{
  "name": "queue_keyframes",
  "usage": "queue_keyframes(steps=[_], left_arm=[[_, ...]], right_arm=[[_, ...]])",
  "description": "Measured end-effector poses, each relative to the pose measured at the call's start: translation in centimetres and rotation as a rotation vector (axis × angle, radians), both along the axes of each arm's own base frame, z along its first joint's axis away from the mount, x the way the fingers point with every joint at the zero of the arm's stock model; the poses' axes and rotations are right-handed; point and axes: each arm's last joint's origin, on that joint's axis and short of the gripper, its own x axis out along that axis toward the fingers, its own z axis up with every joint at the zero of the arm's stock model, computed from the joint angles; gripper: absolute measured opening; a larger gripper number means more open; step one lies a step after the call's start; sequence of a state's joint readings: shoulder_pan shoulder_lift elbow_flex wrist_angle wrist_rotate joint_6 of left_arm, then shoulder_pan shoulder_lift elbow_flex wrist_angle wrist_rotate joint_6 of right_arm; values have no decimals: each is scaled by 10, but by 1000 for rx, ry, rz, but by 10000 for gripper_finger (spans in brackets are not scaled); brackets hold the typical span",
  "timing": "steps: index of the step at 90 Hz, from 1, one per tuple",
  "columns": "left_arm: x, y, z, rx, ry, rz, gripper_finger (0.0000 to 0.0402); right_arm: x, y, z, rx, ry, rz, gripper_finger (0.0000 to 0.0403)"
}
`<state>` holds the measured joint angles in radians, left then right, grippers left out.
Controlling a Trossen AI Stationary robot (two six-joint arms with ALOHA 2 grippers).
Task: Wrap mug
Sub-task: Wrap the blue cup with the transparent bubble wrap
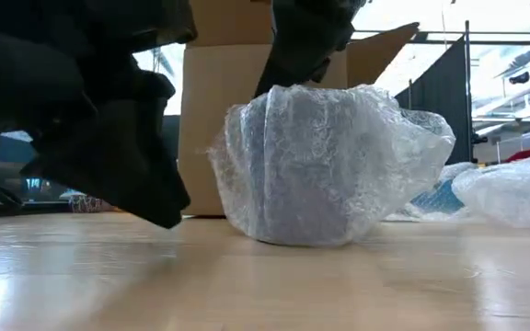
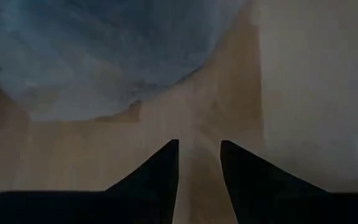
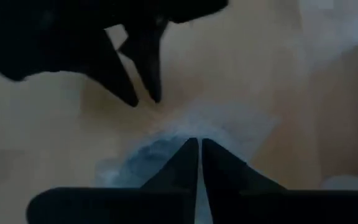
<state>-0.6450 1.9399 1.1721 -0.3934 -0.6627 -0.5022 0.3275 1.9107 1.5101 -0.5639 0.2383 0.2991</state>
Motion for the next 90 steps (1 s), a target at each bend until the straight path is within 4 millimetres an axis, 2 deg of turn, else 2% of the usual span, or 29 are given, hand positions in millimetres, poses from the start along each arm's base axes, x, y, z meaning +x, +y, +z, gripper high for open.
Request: queue_keyframes(steps=[19, 32, 54, 73, 90], left_arm=[[1, 3, 1, 22, -6, 11, 105], [-4, 5, 1, 62, 53, 10, 105], [-6, 7, 11, 128, 143, 16, 105], [-15, 9, 27, 213, 222, 83, 105], [-13, 7, 21, 181, 147, 98, 105]], right_arm=[[-1, -1, -16, 25, -27, -40, 0], [-2, -1, -25, 34, -57, -41, 0], [-6, -3, -38, 35, -60, -42, 0], [-8, -2, -38, 61, -16, -14, 0], [-10, 2, -19, 70, 96, 16, 0]])
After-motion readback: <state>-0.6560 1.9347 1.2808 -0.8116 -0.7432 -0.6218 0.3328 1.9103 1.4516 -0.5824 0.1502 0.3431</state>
